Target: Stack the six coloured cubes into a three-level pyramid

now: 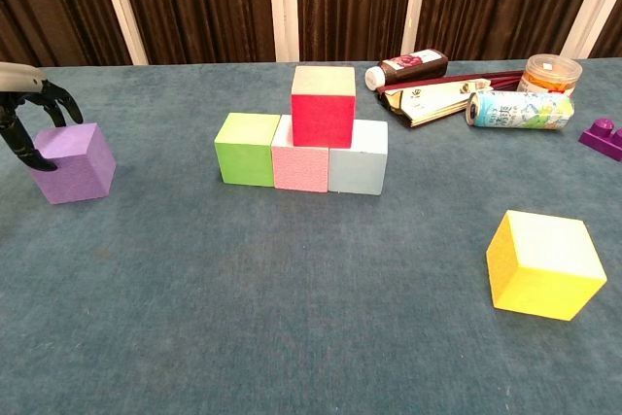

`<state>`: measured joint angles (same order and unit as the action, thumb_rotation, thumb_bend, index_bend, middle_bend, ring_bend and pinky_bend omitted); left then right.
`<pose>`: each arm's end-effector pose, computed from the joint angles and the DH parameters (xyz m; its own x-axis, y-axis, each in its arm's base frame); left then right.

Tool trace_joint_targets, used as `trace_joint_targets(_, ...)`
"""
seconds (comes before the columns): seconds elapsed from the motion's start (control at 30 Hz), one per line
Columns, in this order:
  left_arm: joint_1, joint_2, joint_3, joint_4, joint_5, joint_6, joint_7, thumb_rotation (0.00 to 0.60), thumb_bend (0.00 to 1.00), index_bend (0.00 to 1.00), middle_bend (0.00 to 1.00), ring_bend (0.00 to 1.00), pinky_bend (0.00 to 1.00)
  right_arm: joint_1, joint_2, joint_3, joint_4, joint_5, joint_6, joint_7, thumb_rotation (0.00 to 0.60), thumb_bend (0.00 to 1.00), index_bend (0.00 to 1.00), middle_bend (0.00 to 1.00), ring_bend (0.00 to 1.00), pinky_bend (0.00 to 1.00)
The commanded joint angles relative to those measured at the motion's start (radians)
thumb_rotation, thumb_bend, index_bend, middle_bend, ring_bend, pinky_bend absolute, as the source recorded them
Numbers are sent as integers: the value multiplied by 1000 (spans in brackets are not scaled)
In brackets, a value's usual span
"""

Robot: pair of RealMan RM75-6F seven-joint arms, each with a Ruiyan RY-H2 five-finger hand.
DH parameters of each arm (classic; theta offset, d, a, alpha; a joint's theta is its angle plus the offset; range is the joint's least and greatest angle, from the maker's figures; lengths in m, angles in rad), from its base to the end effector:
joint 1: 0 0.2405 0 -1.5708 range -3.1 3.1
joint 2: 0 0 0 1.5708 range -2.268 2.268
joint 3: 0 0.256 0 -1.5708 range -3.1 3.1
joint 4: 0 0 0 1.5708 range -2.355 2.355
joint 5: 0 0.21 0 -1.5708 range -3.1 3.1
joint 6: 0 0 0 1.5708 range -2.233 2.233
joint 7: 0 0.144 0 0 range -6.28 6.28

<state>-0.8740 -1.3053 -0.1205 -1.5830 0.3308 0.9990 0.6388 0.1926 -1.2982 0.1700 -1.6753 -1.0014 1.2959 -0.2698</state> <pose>-0.2182 0.3758 0.0642 0.4618 0.4128 0.7851 0.8287 0.1148 -0.5478 -0.3187 -0.2234 0.0989 0.2843 -0.1496 0.9470 -0.8942 0.3149 0.3182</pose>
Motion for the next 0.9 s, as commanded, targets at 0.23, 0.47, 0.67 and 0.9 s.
trace_joint_targets(0.23,-2,-8,0,14,-8,-5,7,600,316,260,246,0,0,2,-1,1,4,5,-2,-1,600,287,0,0,0,0)
trace_joint_targets(0.47,-4,-14,-2,16,-7,-2,13,600,345,267,264,0,0,3,-2,1,3,10,-3,-3,600,287,0,0,0,0)
trace_joint_targets(0.67,-3,-17,-4,12,-2,5,14,600,347,267,298,0,0,4,-1,1,4,11,-5,-2,600,287,0,0,0,0)
trace_joint_targets(0.9,-1,1,-11,-8,2,16,15,600,371,267,299,0,0,4,0,1,4,10,-4,-1,600,287,0,0,0,0)
